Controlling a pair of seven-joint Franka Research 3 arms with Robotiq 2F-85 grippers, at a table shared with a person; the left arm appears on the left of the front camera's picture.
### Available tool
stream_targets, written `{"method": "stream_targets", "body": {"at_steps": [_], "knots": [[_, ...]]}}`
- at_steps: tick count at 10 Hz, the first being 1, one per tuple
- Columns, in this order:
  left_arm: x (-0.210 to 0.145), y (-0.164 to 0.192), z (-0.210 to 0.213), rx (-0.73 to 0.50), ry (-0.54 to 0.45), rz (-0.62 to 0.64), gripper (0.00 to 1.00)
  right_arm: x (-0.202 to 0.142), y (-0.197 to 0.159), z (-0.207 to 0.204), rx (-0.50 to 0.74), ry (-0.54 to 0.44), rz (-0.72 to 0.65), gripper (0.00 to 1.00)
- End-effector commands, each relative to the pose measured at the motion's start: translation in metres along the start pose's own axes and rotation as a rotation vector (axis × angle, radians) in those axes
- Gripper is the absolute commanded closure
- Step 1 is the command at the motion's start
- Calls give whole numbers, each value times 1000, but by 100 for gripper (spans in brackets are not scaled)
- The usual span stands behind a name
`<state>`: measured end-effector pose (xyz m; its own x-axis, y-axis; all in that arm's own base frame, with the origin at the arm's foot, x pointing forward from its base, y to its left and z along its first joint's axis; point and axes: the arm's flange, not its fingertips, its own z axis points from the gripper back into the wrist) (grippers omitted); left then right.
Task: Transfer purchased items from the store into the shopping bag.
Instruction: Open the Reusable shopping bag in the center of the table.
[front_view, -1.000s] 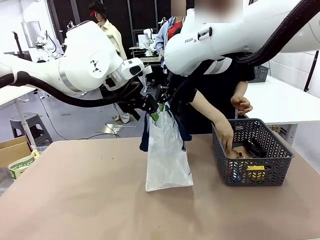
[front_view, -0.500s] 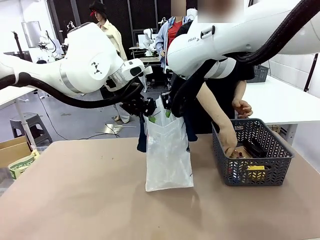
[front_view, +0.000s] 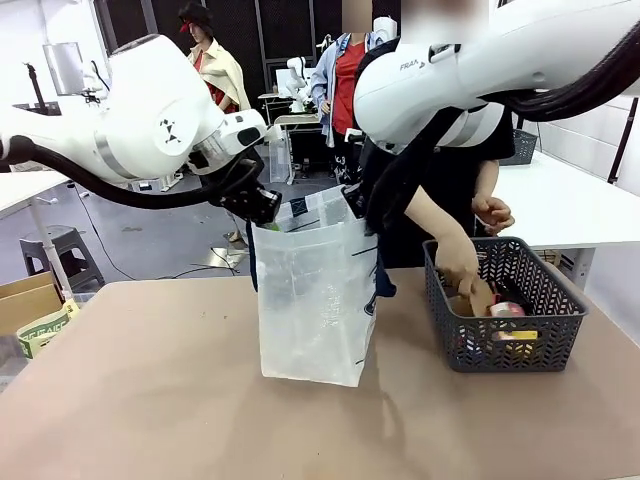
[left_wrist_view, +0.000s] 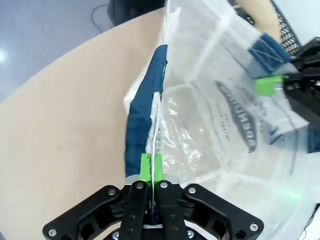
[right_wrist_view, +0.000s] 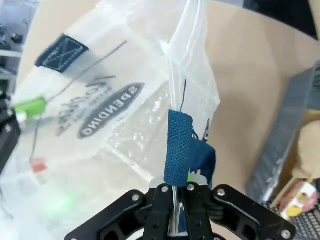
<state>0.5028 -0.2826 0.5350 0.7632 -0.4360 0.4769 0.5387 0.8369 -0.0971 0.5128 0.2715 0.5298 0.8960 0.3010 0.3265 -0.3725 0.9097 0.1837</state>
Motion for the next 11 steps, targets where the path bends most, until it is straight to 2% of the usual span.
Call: {"method": "stream_targets", "body": {"at_steps": [1,3,5,7,9,11], "knots": [[-13,4,3,65,-8,26,100,-12,-9,6,-29,60,100,100],[-19,2,-3,120,-44,81,100,-9,-14,8,-31,107,196,100],[-28,2,-9,185,-71,70,100,-6,-22,8,-89,129,251,100],[-38,7,-5,181,-120,51,100,-7,-24,13,-85,147,324,100],[-41,14,-1,142,-67,51,100,-8,-23,19,-64,119,349,100],[-26,16,11,35,9,48,100,-9,-17,15,-60,108,409,100]]}}
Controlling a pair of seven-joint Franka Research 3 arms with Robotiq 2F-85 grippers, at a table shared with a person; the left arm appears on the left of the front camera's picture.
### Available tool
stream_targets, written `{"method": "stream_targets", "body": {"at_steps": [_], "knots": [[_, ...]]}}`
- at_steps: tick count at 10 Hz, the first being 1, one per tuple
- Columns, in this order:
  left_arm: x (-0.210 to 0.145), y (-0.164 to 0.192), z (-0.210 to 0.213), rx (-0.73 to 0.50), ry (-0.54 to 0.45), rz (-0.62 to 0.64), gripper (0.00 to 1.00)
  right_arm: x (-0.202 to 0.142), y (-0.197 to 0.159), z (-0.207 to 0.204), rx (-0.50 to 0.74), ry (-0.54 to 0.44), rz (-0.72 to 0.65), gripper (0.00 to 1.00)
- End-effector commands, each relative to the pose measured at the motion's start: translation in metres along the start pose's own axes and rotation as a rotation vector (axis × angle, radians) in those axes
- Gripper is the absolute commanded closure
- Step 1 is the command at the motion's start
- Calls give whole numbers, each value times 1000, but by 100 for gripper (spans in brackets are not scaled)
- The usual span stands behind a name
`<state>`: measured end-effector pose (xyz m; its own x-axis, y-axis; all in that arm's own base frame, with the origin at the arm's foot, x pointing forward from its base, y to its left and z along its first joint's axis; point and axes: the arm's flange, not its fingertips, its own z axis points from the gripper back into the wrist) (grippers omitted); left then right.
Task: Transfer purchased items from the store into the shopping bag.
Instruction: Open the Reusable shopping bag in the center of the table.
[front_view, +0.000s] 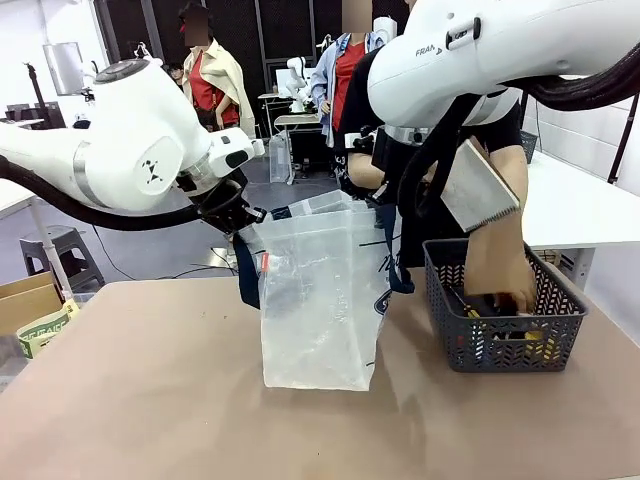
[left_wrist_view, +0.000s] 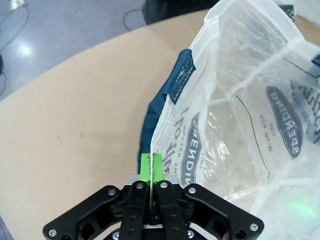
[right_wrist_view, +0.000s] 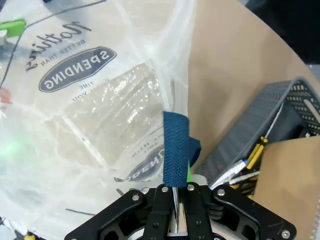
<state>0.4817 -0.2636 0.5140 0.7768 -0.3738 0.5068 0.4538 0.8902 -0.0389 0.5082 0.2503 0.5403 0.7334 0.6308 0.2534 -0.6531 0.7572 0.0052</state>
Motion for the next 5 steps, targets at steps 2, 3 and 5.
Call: {"method": "stream_targets", "body": {"at_steps": [2,3,5], "knots": [[25,10,16,-123,131,-18,100,-2,6,-2,-19,-5,120,100],[31,12,13,-163,176,-50,100,-3,8,-2,-51,-5,162,100],[32,15,6,-187,216,-83,100,-10,12,-7,-127,-18,221,100]]}}
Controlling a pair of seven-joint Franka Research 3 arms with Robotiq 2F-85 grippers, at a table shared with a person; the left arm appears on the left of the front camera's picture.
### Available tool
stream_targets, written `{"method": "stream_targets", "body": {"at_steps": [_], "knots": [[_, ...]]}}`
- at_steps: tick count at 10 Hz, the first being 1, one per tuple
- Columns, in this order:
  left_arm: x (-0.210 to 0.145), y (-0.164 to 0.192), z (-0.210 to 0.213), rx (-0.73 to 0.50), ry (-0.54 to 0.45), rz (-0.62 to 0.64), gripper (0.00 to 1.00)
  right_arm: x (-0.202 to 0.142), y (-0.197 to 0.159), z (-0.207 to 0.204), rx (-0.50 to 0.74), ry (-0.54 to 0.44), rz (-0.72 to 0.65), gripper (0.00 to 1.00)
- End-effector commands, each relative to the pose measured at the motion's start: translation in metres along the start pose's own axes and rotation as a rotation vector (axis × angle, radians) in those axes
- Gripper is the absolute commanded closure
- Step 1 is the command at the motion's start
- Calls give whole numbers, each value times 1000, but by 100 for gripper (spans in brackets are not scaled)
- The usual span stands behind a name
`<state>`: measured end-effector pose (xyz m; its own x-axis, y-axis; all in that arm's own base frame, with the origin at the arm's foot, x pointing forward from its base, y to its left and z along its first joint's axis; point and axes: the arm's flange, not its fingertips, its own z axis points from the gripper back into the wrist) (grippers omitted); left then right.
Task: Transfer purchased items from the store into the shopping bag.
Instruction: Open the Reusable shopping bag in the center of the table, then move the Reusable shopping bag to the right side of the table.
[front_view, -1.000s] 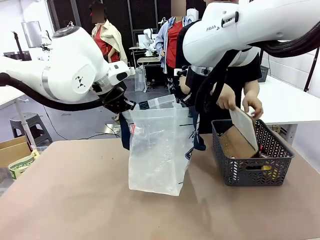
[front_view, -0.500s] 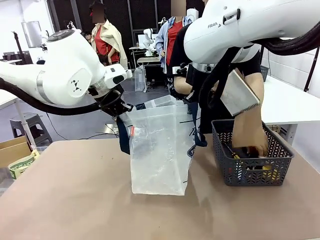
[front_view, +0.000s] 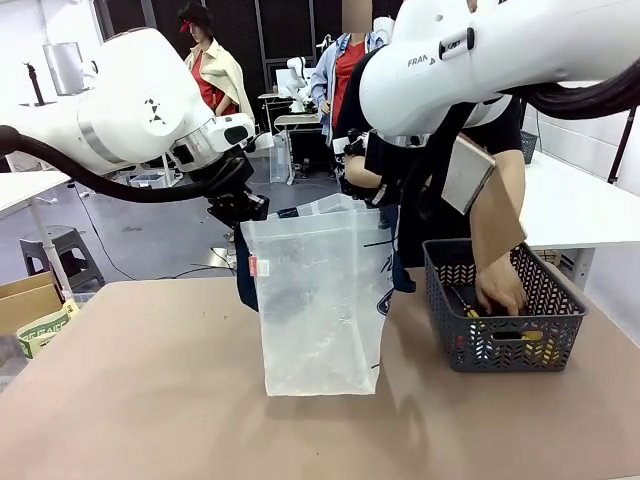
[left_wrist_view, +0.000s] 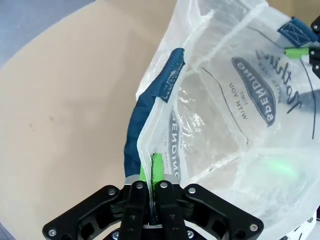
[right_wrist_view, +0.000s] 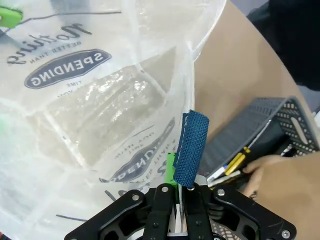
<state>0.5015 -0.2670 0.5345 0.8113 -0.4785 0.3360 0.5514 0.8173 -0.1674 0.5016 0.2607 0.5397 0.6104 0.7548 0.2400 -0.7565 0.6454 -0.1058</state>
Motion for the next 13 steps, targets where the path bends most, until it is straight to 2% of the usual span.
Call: {"method": "stream_targets", "body": {"at_steps": [1,2,3,4,13], "knots": [[2,11,-5,10,49,-48,100,-14,3,-9,-72,-15,59,100],[1,13,-18,110,74,-56,100,-17,7,-12,-82,-2,84,100],[1,4,-5,-4,25,-12,100,-21,11,-16,-73,-3,110,100],[1,4,-5,-4,25,-12,100,-5,3,-5,-48,3,49,100],[1,4,-5,-4,25,-12,100,-5,3,-5,-48,3,49,100]]}}
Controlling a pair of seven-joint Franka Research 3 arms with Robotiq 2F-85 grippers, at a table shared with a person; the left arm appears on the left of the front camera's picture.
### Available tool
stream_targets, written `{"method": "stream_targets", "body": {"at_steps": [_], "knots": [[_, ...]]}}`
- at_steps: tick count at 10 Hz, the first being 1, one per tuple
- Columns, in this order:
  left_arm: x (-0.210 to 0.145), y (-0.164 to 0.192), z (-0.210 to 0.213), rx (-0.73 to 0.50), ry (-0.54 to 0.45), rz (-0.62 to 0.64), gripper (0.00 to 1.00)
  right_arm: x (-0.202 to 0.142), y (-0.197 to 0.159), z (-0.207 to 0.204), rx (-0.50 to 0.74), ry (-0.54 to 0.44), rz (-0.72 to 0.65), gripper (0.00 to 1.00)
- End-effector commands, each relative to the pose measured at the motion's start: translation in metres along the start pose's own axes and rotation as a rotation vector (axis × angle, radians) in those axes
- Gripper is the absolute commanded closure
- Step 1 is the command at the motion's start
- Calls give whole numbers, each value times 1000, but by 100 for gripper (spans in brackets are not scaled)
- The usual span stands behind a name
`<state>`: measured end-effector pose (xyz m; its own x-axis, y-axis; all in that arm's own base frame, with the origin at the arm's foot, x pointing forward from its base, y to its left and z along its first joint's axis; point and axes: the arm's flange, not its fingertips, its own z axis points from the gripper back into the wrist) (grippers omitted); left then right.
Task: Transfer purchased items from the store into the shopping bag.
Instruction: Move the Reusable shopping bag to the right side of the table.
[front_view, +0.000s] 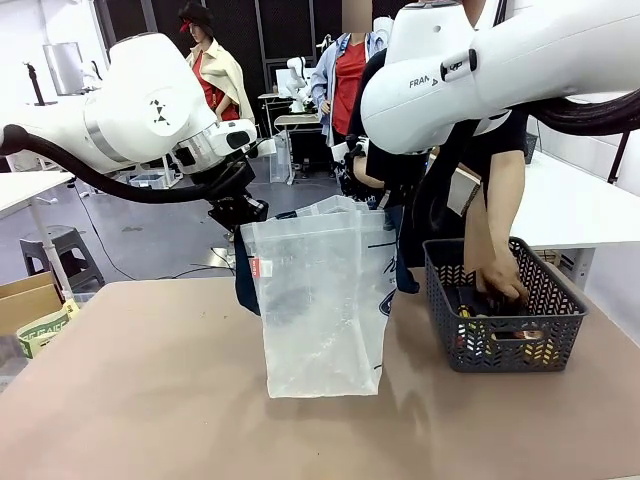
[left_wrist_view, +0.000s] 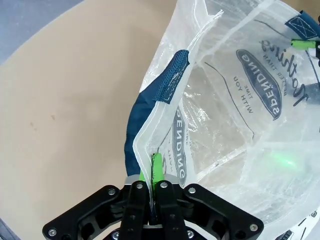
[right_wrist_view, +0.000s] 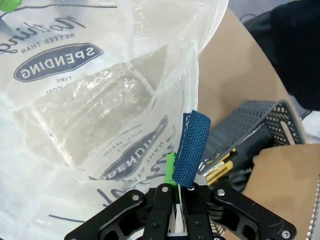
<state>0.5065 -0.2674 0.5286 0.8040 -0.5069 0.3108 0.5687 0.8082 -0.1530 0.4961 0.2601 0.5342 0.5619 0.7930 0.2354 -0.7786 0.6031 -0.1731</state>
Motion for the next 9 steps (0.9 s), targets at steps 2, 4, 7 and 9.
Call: {"method": "stream_targets", "body": {"at_steps": [2,4,7,9], "knots": [[-1,1,2,-12,-6,11,100,0,-1,-1,7,7,-12,100],[-1,1,2,-12,-6,11,100,0,-1,-1,7,7,-12,100],[0,0,0,0,0,0,100,0,0,0,0,0,0,100],[6,2,1,17,-55,3,100,-1,-1,1,-15,-26,6,100]]}}
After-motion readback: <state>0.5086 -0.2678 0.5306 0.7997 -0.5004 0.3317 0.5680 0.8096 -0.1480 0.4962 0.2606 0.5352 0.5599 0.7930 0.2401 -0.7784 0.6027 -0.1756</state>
